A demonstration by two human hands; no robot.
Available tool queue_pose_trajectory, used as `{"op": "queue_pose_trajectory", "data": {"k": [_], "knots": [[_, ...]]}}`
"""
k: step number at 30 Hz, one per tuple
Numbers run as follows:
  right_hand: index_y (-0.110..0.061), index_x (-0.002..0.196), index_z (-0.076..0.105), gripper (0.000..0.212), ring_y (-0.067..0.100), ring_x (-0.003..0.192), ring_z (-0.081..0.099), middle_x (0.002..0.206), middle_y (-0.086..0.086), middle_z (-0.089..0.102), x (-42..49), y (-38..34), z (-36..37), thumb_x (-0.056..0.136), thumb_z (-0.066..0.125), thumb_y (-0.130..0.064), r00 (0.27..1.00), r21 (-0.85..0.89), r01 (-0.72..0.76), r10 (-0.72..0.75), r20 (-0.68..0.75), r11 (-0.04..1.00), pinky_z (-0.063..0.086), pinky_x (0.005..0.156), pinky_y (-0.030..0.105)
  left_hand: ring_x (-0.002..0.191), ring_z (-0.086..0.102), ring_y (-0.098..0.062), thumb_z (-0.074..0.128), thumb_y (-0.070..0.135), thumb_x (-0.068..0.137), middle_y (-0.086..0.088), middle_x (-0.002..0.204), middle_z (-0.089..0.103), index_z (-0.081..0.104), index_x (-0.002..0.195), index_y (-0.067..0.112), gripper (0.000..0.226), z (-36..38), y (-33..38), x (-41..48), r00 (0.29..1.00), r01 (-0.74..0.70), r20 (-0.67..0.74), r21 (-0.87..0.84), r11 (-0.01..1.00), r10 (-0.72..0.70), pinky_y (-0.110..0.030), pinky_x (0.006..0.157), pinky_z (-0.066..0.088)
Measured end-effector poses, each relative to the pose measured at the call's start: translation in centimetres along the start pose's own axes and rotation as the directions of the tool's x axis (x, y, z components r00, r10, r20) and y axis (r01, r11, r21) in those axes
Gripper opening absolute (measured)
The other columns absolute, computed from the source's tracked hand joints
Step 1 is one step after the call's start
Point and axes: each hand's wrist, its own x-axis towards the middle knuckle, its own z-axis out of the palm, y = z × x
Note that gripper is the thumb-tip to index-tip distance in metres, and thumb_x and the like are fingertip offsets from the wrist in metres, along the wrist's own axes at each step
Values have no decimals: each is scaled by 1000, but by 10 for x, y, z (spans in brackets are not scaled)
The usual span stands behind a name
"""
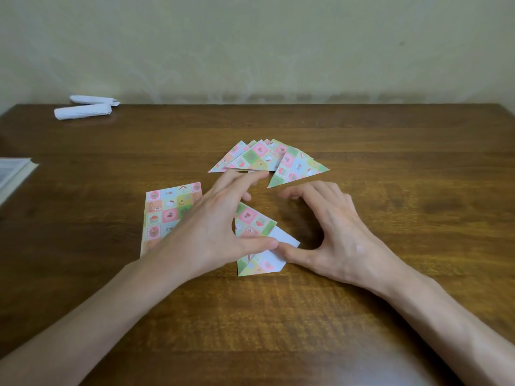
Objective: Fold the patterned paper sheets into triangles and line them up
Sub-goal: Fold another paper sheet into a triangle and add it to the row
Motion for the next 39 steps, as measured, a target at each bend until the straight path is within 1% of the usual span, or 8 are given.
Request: {"op": "queue_pose_trajectory", "data": {"k": [4,13,22,25,29,32,35,39], "knots": [[-40,128,52,61,6,125,40,126,-23,48,0,0,1,76,69,-67,999,-15,41,-41,-7,999,32,103,29,107,42,23,87,59,66,40,117,25,19,154,57,111,-2,1,1,995,36,90,35,999,-39,-19,90,40],[-34,89,56,33,9,123,41,118,-17,46,-1,2,0,79,74,-60,996,34,84,-84,1,996,32,99,29,120,54,7,81,30,84,29,142,34,27,152,57,92,-1,-7,2,997,34,64,-52,998,-31,-33,103,52],[-38,108,75,18,12,132,50,133,-17,58,-2,-2,-6,94,75,-28,972,155,207,-220,78,966,40,105,47,140,44,2,51,-11,94,21,144,40,46,147,45,78,-1,-12,5,992,-129,-48,-267,955,121,-46,95,59],[-41,108,77,23,11,131,52,133,-18,60,-4,-2,-4,95,69,-24,965,166,221,-240,104,961,42,102,49,141,44,-1,50,-14,94,19,145,42,55,141,40,72,2,-20,6,986,-167,-75,-306,937,151,-37,100,57],[-41,107,77,19,6,127,52,128,-21,60,-5,-5,-4,92,70,-48,964,121,220,-234,122,968,42,101,43,145,38,-9,65,-6,92,11,146,44,64,134,31,56,2,-28,4,948,-284,-149,3,959,281,-40,113,44],[-41,112,75,31,6,124,51,129,-22,58,-5,-6,-4,86,74,-58,960,84,235,-245,138,968,43,100,42,121,55,-15,73,3,91,5,127,57,73,118,25,35,0,-33,2,863,-459,-78,292,839,499,-40,97,45],[-40,114,75,33,6,115,53,125,-20,59,-5,-6,-4,87,73,-59,960,44,250,-254,118,967,45,95,40,96,63,-14,70,27,97,19,117,61,70,121,30,24,-3,-28,-6,866,-489,12,220,844,499,-38,82,50],[-38,111,77,28,6,106,55,119,-18,63,-5,-6,-4,92,69,-57,959,-30,277,-274,79,960,44,87,36,111,63,-5,77,51,88,23,117,63,65,121,36,38,-6,-31,-12,885,-466,82,133,875,459,-36,93,52]]}}
